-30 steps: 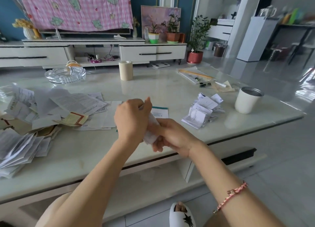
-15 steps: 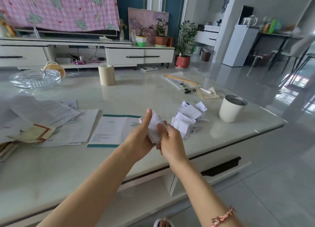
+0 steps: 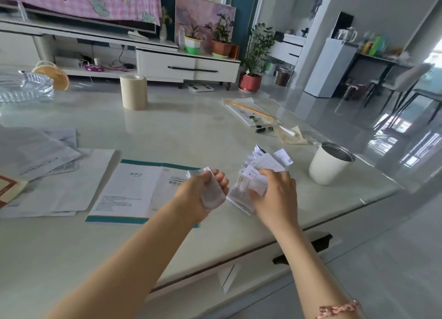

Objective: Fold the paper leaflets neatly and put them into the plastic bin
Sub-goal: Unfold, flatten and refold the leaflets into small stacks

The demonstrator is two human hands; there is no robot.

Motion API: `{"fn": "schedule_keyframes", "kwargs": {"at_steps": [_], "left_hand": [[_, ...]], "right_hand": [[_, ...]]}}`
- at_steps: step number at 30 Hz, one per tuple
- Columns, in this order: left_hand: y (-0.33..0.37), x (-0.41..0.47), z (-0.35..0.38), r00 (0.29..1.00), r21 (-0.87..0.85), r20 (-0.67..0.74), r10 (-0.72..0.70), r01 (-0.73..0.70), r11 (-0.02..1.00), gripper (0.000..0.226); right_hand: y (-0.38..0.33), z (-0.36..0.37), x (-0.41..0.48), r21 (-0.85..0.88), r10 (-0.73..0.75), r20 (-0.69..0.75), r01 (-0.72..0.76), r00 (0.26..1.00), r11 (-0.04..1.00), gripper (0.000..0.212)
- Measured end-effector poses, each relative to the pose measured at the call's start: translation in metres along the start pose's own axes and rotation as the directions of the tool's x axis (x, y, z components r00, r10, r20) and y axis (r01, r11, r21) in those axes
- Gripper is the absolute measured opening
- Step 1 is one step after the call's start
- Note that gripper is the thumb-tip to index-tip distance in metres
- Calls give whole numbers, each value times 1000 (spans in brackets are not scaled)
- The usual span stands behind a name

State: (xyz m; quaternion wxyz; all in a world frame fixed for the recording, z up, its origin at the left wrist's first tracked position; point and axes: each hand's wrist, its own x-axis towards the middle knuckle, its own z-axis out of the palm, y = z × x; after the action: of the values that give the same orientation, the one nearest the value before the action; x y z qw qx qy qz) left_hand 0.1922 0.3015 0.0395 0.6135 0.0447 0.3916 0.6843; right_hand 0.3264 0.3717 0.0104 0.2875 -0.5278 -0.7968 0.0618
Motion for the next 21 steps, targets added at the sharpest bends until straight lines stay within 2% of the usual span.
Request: {"fn": "schedule_keyframes", "kwargs": {"at_steps": [2,4,7,9,13,15,17,19,21], "left_hand": [[-4,-3,-1,1000,61,-20,-15,17,998,26],[-4,-8,-3,999,124,-33,-7,11,992,21],[-1,-14,-9,999,179,-18,30,-27,983,15],[1,-15,-13,999,176,0,40,-39,984,19],[4,-16,-19,999,183,1,43,-42,982,25],[3,-18,-20,998,181,3,60,-59,982,25],[0,-21,-20,996,176,41,75,-81,981,21],[-2,-24,-18,994,142,90,60,-72,987,31],[0,-25,-18,988,37,153,12,-18,999,52]], "right_hand": [[4,2,0,-118,35,74,-26,997,993,30],[7,-1,1,-65,54,54,-51,997,997,17],[10,-14,4,276,167,27,-168,986,946,4],[10,-21,3,439,267,21,-249,963,863,9],[-8,-27,-2,691,353,6,-258,936,675,12],[-27,-25,-11,725,306,7,-216,952,654,15],[-49,-18,-24,661,194,-69,-101,978,744,18],[-66,-9,-36,511,12,-210,99,978,854,17],[-70,3,-41,328,-219,-267,302,938,895,9]]}}
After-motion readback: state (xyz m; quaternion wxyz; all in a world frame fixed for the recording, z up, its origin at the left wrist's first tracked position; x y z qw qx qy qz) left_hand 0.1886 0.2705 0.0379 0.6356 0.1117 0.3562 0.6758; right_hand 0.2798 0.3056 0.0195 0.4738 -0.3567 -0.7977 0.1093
